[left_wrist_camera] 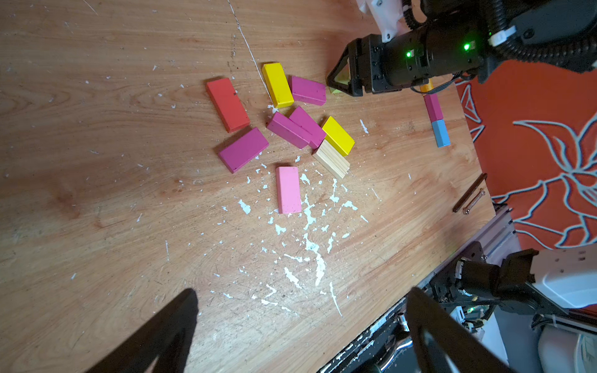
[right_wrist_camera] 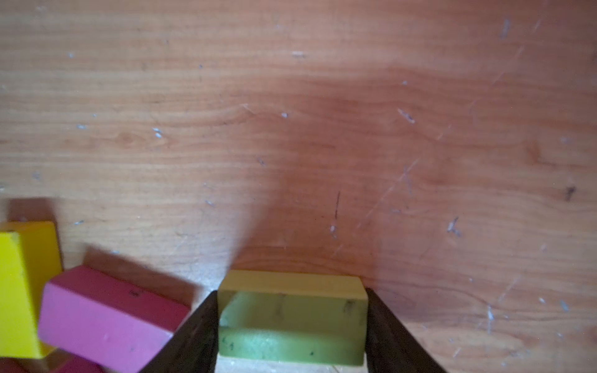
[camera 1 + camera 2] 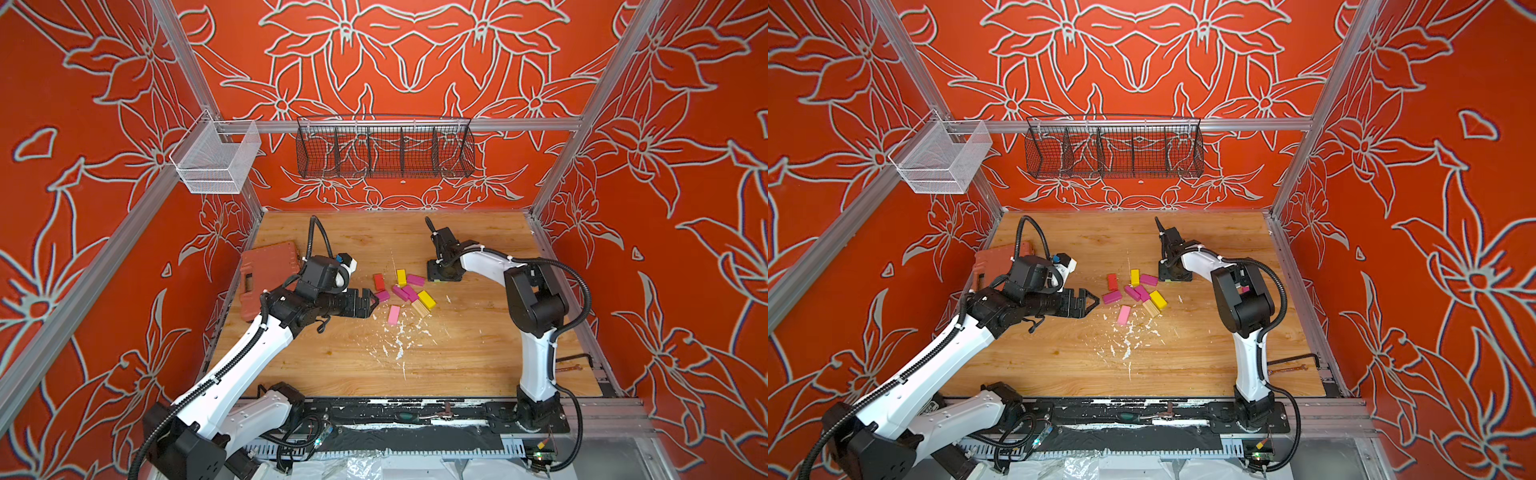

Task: Assemble the number 7 with building blocks
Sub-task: Adjust the building block at the center of the board.

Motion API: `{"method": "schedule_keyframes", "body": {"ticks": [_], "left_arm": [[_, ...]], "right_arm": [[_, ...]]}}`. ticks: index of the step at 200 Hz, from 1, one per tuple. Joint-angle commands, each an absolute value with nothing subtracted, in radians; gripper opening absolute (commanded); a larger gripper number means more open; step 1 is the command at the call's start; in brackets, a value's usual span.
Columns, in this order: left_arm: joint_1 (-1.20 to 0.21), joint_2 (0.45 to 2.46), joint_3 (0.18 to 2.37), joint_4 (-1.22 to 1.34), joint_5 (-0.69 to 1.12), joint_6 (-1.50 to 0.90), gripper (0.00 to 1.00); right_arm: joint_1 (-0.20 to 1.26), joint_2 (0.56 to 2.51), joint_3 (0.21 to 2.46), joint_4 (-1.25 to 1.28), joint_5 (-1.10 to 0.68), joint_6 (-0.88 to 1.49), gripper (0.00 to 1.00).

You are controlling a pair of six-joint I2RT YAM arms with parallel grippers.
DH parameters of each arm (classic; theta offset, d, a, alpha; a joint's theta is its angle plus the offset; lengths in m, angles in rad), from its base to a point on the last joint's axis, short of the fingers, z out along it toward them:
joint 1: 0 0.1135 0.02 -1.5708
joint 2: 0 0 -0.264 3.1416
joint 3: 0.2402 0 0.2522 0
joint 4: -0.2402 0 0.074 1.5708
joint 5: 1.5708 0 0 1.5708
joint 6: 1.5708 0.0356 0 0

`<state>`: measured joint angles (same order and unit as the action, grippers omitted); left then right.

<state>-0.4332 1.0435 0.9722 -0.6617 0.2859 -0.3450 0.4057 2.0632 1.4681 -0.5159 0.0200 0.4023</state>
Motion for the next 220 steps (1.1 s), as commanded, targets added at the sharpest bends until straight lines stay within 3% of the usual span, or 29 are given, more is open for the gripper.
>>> {"method": "schedule_keyframes", "body": {"ticks": [1,112,220], "left_arm": [[-0.437,1.032,0.964,-0.650,0.291,-0.350,0.98],[-0.437,1.037,0.965,-0.649,0.286,-0.349,0.98],[-0.437,1.040,0.965,-0.650,0.283,-0.350,0.98]], "right_arm": [[0.414,2.098,1.518,-0.530,0.050,0.413,0.68],[0.408,2.117,1.577,-0.575,0.068,0.341,0.66],[0.293,2.067,1.492,-0.569,0.033,0.295,0.66]]}}
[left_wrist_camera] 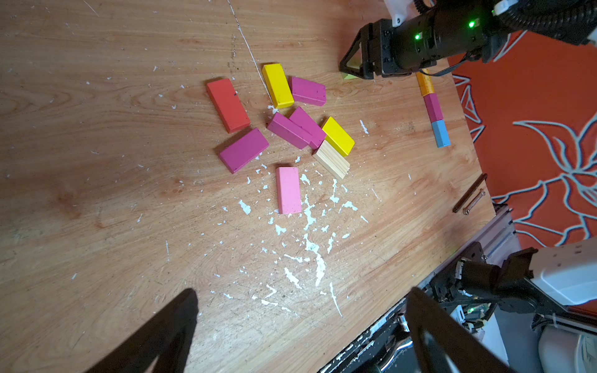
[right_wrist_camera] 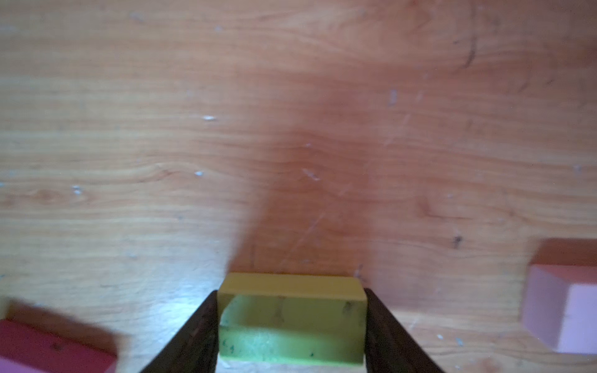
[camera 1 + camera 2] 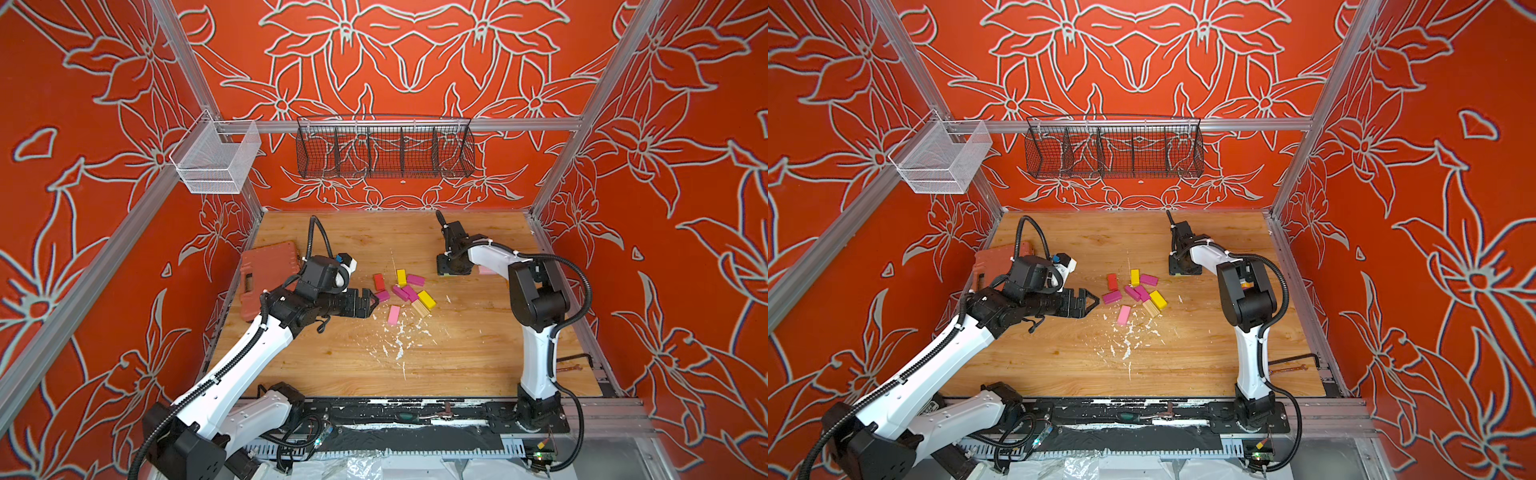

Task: Assemble the number 7 with building blocks
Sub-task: Adjust the building block at the center of the board, then pick up the building block from the center of the board.

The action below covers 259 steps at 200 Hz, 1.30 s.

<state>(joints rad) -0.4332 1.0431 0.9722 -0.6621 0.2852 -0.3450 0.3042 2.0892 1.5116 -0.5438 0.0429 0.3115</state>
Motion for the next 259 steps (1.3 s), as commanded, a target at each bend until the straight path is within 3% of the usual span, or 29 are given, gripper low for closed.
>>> {"method": "schedule_keyframes", "body": {"ticks": [1,83,146,187,259], "left_arm": [[-0.437,1.041,0.965,-0.651,0.284,-0.350,0.98],[-0.437,1.045,0.965,-0.649,0.284,-0.349,0.98],[-0.437,1.034,0.959,-0.647,0.287,-0.351,0.98],[-0.437,1.035,0.957,-0.646,0.286,-0.353,0.98],[-0.437,1.045,0.959,-0.652,0.291,-0.354,0.98]], "right_arm": [[0.293,2.066,1.492,-0.569,0.032,0.295,0.66],[0.295,2.063,1.468,-0.550,-0.012,0.307,0.66],[0.297,2.060,1.489,-0.569,-0.009,0.290,0.72],[0.339,1.949,1.420,-0.517,-0.036,0.218,0.77],[0.446,1.759,1.191,-0.467,-0.092,0.125,0.77]]}}
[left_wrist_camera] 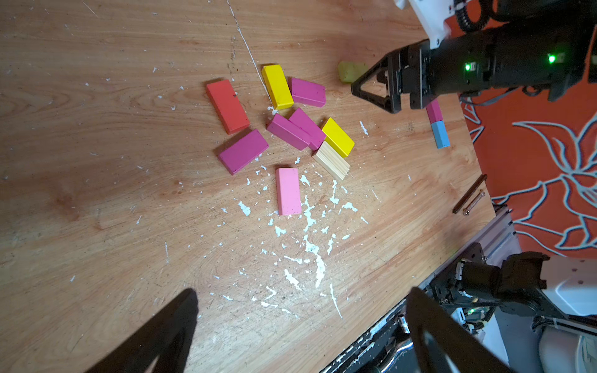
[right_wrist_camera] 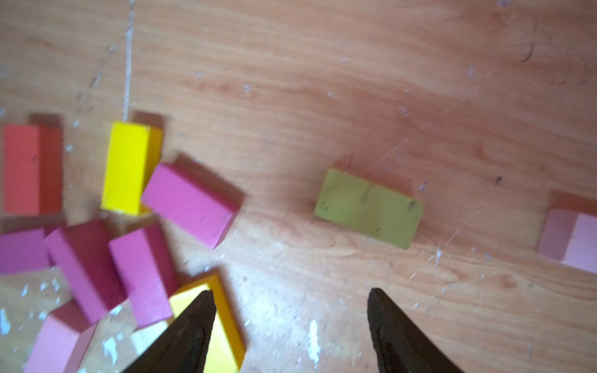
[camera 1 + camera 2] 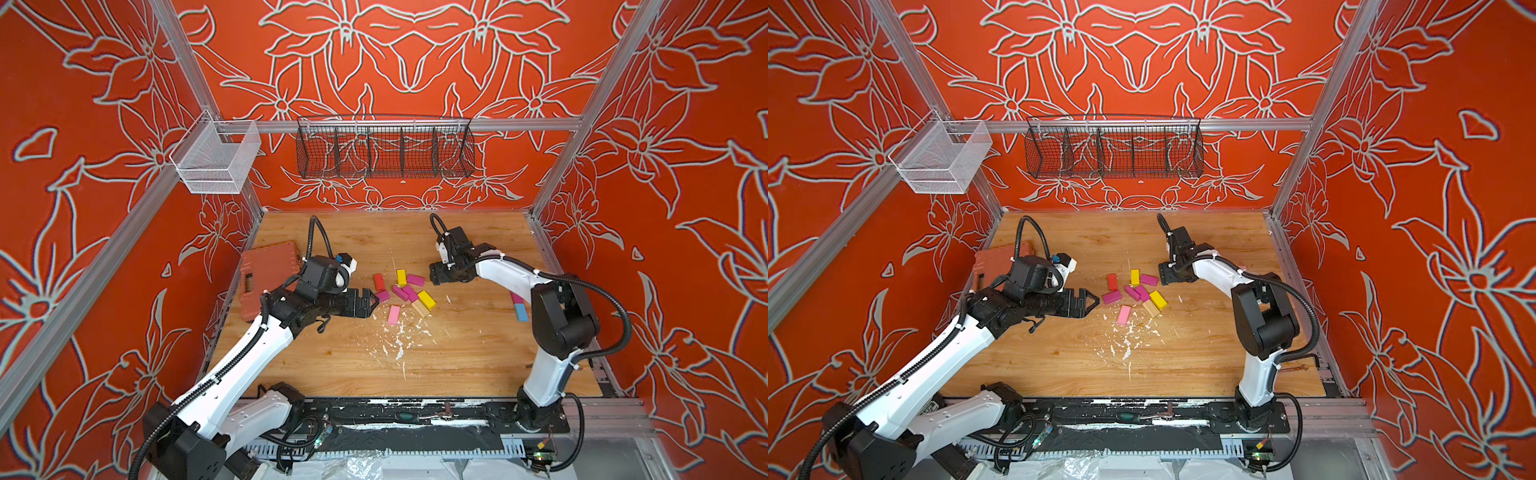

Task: Assemble the number 7 with building blocks
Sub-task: Pick up the building block from the center of the board.

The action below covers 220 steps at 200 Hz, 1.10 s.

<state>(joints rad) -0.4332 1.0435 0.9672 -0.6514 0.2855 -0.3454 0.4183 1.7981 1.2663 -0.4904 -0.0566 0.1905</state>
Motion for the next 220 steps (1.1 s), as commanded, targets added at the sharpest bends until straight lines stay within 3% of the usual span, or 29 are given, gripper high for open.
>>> {"method": "schedule_keyframes", "body": {"ticks": [1,174,220], "left_arm": [[-0.437,1.046,0.959,-0.652,0.291,-0.354,0.98],[-0.451,1.015,0.920,-0.629,0.280,-0.374,0.98],[-0.451,1.021,0.925,-0.645,0.272,-0.375,0.98]], "right_arm": [[0.447,1.758,1.187,-0.465,-0.093,0.123,0.77],[0.539,1.775,1.091,-0.420,-0.129,0.062,0.66],[0.543,1.816,1.116,-0.459,-0.057,0.039,0.53]]}}
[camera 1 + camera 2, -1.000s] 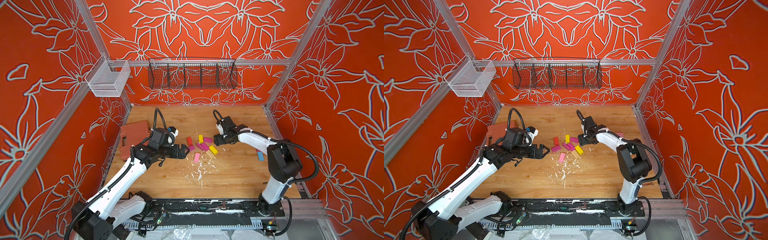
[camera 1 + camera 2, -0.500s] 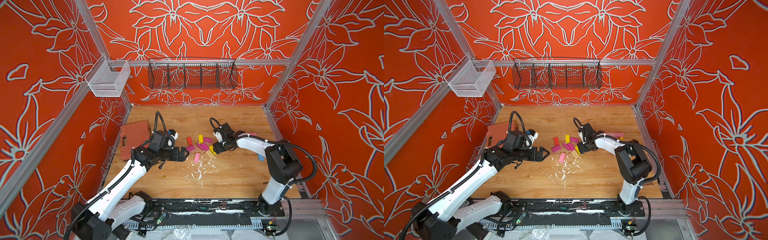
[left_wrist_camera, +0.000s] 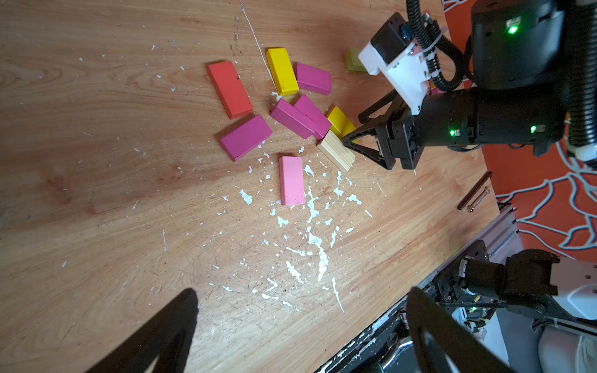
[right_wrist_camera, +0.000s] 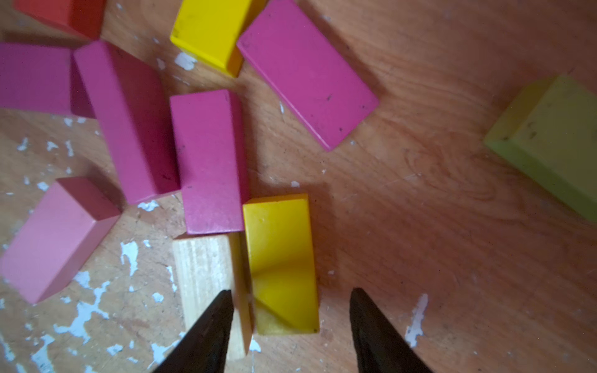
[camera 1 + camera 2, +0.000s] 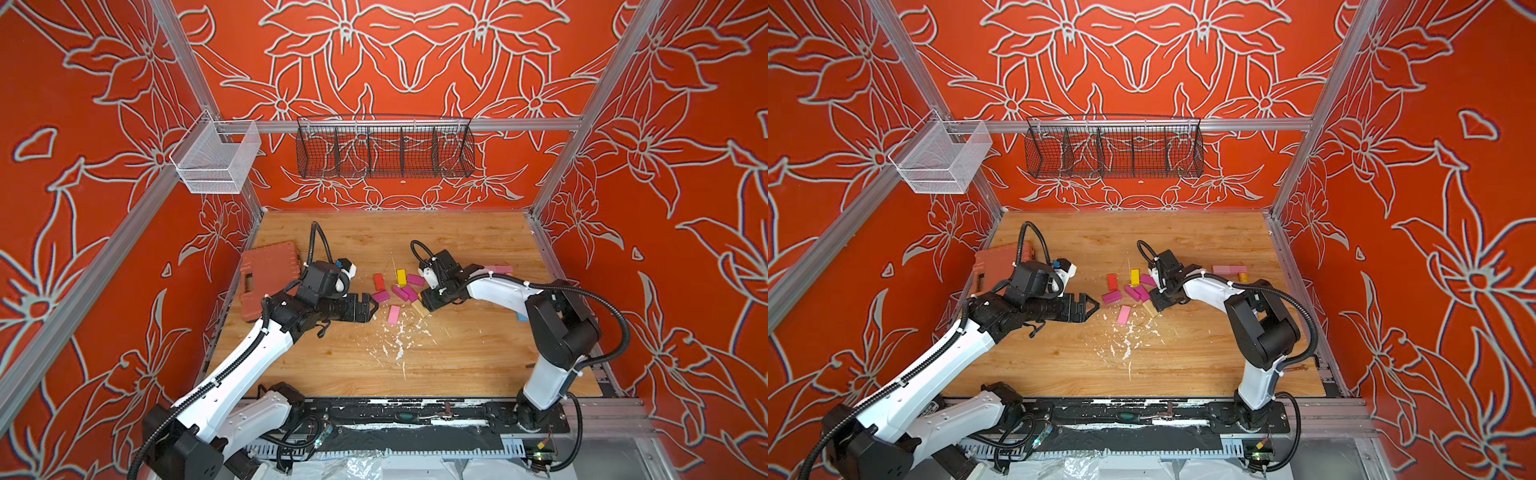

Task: Assemble the number 7 with building blocks
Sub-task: Pick up the building block from the center of the board.

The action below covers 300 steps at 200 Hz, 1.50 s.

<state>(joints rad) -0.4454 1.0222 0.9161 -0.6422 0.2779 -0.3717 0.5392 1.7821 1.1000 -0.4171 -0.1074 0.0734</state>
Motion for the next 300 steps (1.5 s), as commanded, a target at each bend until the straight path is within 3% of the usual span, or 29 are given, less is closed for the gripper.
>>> {"method": "schedule_keyframes", "body": {"ticks": [1,52,89,136,210,300], "left_arm": [[-0.451,1.019,0.924,-0.644,0.272,-0.374,0.98],[-0.453,1.006,0.923,-0.643,0.266,-0.377,0.98],[-0.454,0.960,0.905,-0.621,0.267,-0.381,0.98],[-0.454,0.968,0.919,-0.621,0.279,-0.373,0.98],[-0.454,0.946,0.912,-0.631,0.254,-0.379,0.98],[-0.454,0.947,0.937,-0.679,0.215,-0.376,0.98]], "right_arm": [[0.543,1.816,1.117,-0.460,-0.056,0.038,0.53],[0.543,1.843,1.184,-0.515,-0.110,-0.017,0.25],[0.523,1.831,1.267,-0.606,-0.135,-0.088,0.15],[0.472,1.842,1.406,-0.663,-0.164,-0.150,0.16],[0.454,2.081,1.703,-0.778,-0.087,-0.305,0.17],[0.452,2.190,1.734,-0.814,-0.130,-0.486,0.19]]}}
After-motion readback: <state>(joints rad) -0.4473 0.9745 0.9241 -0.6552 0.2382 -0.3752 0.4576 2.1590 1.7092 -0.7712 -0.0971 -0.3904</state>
